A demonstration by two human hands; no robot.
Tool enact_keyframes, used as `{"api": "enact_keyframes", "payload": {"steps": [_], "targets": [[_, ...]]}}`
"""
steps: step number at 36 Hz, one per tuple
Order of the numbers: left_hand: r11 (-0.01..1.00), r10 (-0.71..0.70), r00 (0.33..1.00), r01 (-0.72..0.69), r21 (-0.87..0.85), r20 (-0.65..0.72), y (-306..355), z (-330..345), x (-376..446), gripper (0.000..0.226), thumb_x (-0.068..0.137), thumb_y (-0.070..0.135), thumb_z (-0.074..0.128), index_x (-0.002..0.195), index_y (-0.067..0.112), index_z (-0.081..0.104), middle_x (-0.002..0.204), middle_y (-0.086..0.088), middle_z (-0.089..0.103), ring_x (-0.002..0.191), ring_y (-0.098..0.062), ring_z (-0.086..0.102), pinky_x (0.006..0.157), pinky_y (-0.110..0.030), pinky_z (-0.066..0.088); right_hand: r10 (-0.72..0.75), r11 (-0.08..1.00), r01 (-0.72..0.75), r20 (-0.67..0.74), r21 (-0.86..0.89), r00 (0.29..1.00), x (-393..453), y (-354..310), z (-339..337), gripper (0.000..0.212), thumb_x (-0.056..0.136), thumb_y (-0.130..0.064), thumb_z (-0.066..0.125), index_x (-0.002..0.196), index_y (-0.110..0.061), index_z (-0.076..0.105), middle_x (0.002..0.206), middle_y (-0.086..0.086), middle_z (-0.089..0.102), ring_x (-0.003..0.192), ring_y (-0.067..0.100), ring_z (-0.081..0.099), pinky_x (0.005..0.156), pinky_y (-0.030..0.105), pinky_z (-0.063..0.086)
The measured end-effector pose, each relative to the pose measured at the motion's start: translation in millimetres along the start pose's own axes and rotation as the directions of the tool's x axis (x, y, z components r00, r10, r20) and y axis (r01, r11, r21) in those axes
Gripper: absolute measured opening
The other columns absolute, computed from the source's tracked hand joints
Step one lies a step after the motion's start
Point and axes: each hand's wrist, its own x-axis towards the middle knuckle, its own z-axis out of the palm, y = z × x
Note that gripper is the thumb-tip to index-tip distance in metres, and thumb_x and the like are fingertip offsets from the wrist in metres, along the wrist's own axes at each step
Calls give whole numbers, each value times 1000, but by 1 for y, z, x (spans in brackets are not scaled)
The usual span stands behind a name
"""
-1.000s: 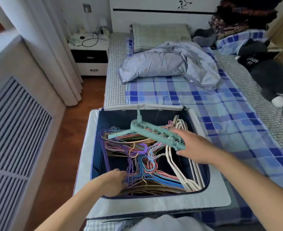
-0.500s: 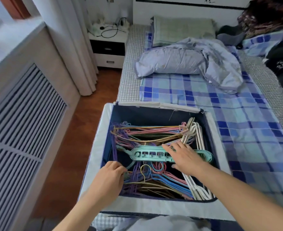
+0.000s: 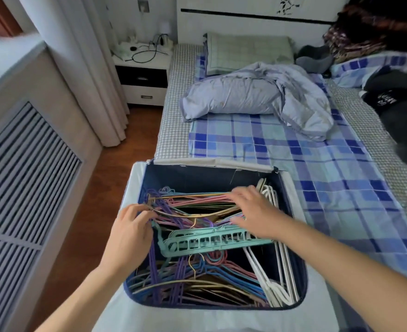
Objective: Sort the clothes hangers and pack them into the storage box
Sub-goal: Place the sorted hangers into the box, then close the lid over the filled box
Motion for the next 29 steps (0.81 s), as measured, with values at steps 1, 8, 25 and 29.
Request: {"api": "enact_keyframes", "payload": {"steps": [1,8,25,29], "targets": [[1000,-24,1000,24,1,5,-1,-1,7,32,83,-5,68,109,13,74,115,-7,64,114,-31,50,99,-44,46,37,999,-36,-75,15,997,11,6,-14,64,96,-43,51,154,-28,28,155,-3,29,145,19,23,122,43,22],[971,-240,966,238,31,95,-6,-1,45,42,85,-1,66,125,11,67,128,-19,59,123,-46,45,102,-53,43,529,849,-513,-212,128,822,79,95,-70,42,104,-36,36,126,-9,58,130,21,58,119,39,50,97,43,42],[904,-417,878,428,6,235,21,-14,21,39,97,10,61,136,14,62,146,-10,49,139,-29,41,117,-41,34,592,593,-680,338,431,731,151,107,-77,10,96,-8,56,99,-1,63,106,15,61,92,22,58,77,40,48],[854,-468,871,490,-177,151,46,-15,18,34,96,4,60,126,18,66,133,0,55,127,-20,50,107,-30,37,569,-133,-314,332,940,752,136,106,-102,15,95,-11,66,107,-9,57,69,5,55,37,7,49,46,23,55]]}}
